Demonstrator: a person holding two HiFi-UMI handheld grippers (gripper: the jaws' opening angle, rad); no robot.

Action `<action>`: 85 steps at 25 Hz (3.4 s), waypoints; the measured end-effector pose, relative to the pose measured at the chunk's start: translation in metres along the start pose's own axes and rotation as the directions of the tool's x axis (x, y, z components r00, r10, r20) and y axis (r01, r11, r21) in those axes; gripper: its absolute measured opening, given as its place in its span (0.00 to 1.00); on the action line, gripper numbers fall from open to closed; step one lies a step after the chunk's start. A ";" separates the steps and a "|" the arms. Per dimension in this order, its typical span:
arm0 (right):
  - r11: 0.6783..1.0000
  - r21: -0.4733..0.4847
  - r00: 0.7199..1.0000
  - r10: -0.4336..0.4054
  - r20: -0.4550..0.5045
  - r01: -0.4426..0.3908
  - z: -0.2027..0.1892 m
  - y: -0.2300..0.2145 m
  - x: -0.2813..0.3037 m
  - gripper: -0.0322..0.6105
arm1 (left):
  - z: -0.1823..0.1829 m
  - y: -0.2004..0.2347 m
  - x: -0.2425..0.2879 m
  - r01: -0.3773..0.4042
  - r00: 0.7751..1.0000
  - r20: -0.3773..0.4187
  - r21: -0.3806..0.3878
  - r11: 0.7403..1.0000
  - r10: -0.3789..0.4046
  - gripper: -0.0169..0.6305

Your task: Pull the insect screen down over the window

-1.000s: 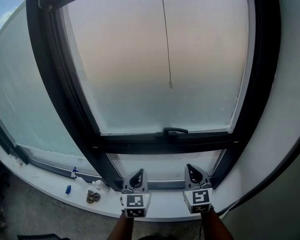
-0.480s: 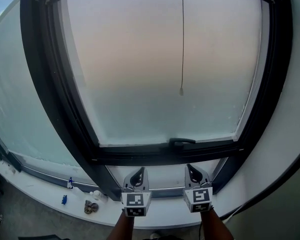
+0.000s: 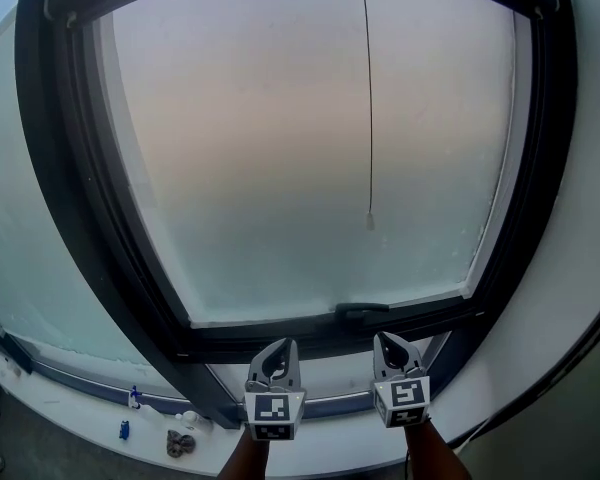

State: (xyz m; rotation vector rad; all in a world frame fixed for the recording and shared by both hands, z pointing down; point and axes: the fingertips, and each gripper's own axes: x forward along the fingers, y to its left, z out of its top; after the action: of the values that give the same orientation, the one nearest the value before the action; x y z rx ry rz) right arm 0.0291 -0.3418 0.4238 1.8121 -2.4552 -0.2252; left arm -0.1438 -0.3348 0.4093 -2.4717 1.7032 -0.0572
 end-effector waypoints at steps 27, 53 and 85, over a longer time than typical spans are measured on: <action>0.720 -0.664 0.938 0.052 0.342 0.202 0.273 -0.065 0.057 0.05 | 0.265 0.052 0.055 -0.262 0.932 0.351 0.483 0.836 0.089 0.03; 0.100 -0.800 0.806 -0.065 0.588 0.592 0.538 -0.101 0.059 0.32 | 0.531 0.057 0.076 -0.555 0.813 0.524 0.829 0.066 0.252 0.32; -0.031 -0.889 0.872 -0.181 0.455 0.457 0.593 -0.124 0.086 0.35 | 0.583 0.089 0.108 -0.421 0.797 0.416 0.903 -0.091 0.439 0.32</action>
State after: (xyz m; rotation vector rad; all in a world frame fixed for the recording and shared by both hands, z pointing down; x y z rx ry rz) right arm 0.0304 -0.4183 -0.1833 1.4583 -0.9649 -1.7380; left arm -0.1236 -0.4127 -0.1853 -0.7590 1.4656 -0.8664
